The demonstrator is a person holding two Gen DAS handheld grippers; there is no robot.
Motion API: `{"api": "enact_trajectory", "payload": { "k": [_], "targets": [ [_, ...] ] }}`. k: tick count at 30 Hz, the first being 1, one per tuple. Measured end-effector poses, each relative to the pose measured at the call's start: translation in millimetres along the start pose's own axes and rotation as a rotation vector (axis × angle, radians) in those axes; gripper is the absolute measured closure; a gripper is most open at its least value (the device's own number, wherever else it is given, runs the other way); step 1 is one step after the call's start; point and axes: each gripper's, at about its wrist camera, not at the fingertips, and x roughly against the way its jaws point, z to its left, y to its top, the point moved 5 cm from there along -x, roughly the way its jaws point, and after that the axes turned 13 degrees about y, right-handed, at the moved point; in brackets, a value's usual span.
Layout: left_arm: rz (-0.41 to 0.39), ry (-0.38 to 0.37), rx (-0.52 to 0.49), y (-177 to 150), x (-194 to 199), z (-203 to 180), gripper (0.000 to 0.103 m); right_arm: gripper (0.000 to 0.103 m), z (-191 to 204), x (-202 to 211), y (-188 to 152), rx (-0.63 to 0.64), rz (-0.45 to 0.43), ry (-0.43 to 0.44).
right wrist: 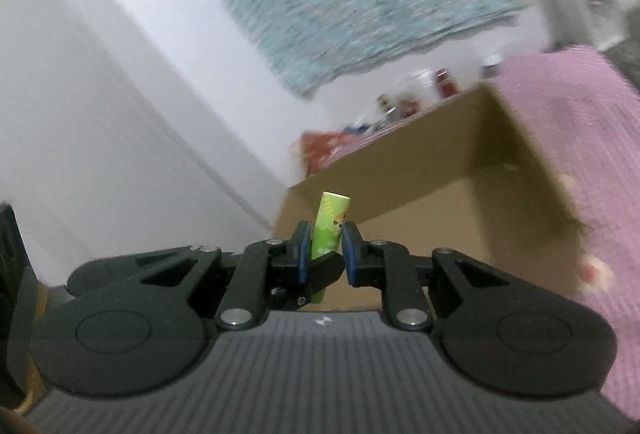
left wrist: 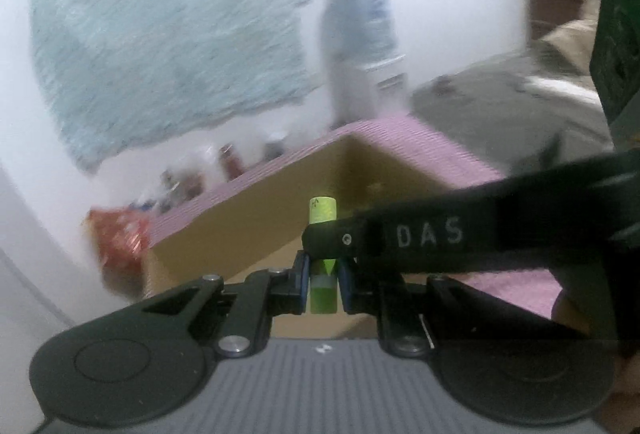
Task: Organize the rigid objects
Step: 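Carry the glue stick into the cardboard box and open the right gripper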
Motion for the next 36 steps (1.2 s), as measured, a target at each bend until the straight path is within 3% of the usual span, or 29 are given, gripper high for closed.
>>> {"api": "enact_trajectory", "payload": {
  "k": [4, 7, 9, 12, 17, 25, 29, 31, 36],
  "targets": [
    [0.174, 0.01, 0.066, -5.5, -58.7, 40.0, 0.087, 0.087, 0.6, -72.8, 10.7, -0.042, 0.163, 0.015],
    [0.262, 0.034, 0.109, -13.9, -91.7, 58.2, 0.085, 0.085, -7.2, -118.4, 12.1, -0.116, 0.253, 0.009],
    [0.28, 0.044, 0.138, -19.3, -98.0, 69.5, 0.08, 0.085, -11.5, -134.6, 11.6, -0.161, 0.279, 0.005],
    [0.257, 0.038, 0.169, -19.2, -90.0, 76.3, 0.064, 0.085, -10.9, -132.2, 13.3, -0.189, 0.265, 0.001],
    [0.195, 0.054, 0.181, -17.5, -60.0, 83.0, 0.057, 0.084, -1.1, -81.9, 22.2, -0.187, 0.195, 0.036],
    [0.056, 0.005, 0.205, -26.1, 7.5, 77.5, 0.041, 0.078, -10.7, 62.2, 24.1, -0.228, 0.021, 0.115],
    [0.013, -0.083, 0.181, -43.8, 35.4, 56.1, 0.031, 0.075, -31.4, 125.5, -6.1, -0.252, -0.052, 0.04],
    [0.01, -0.138, 0.147, -55.2, 43.2, 39.4, 0.031, 0.074, -45.7, 145.3, -26.5, -0.272, -0.067, -0.018],
    [0.052, -0.251, 0.047, -84.2, 45.2, -11.6, 0.031, 0.073, -79.3, 155.6, -78.4, -0.341, -0.073, -0.143]
  ]
}}
